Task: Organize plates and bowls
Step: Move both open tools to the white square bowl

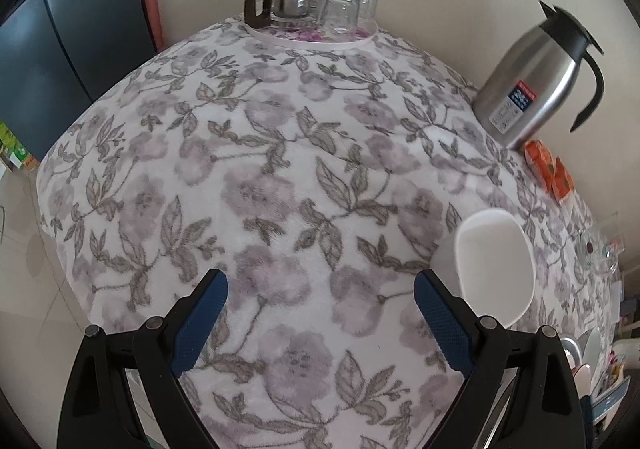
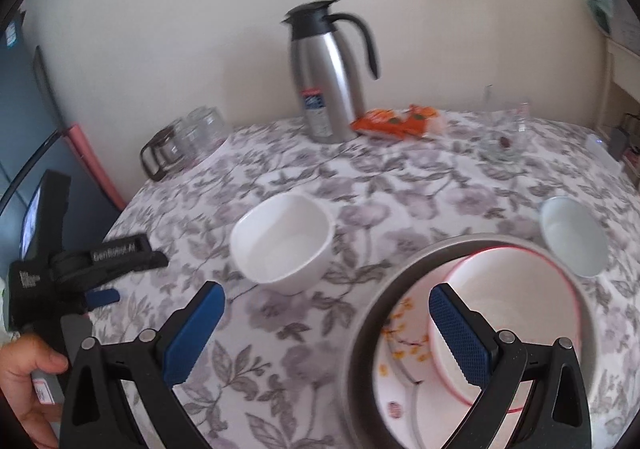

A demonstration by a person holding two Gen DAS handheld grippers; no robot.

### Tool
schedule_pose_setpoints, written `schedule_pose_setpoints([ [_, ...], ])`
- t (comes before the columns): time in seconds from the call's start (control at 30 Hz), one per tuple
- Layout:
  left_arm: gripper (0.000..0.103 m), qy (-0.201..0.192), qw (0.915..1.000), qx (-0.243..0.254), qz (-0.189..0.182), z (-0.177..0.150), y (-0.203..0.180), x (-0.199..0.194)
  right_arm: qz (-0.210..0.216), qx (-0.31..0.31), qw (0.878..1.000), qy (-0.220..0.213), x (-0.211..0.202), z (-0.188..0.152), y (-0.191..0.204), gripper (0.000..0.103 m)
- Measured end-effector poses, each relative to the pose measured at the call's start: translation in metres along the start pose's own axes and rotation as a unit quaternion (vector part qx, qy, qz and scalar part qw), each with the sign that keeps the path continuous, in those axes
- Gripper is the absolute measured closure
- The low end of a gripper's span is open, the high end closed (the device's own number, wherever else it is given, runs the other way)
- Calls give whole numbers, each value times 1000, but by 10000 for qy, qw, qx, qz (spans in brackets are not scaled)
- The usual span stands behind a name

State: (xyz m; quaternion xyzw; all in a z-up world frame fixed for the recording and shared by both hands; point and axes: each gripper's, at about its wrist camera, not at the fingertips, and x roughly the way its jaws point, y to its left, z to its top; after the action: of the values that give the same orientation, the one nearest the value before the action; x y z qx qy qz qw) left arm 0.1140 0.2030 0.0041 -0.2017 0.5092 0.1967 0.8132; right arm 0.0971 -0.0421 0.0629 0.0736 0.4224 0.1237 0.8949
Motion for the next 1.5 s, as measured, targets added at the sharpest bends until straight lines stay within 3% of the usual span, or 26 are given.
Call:
schedule_pose_setpoints([
  [0.4,8,382,9973,-375,-496,11,18,20,99,-10,9996,282,30,8,10,0],
  [0.73,9,513,9927,-413,-1009,22,6,33,-199,284,9983,475,60,40,1,3],
  [1.0,10,574,9888,-53,-1374,19,-26,41,-413,385,9950,824,92,47,-4,22],
  [1.1,28,695,9861,73,-1506,16,-39,50,-493,332,9939,932,103,48,-3,31],
  [1.27,31,786,9842,155,-1577,15,-52,62,-561,398,9915,1103,119,49,-6,46],
  [1.5,43,823,9834,296,-1589,15,-70,74,-640,525,9877,1327,138,46,-11,52],
])
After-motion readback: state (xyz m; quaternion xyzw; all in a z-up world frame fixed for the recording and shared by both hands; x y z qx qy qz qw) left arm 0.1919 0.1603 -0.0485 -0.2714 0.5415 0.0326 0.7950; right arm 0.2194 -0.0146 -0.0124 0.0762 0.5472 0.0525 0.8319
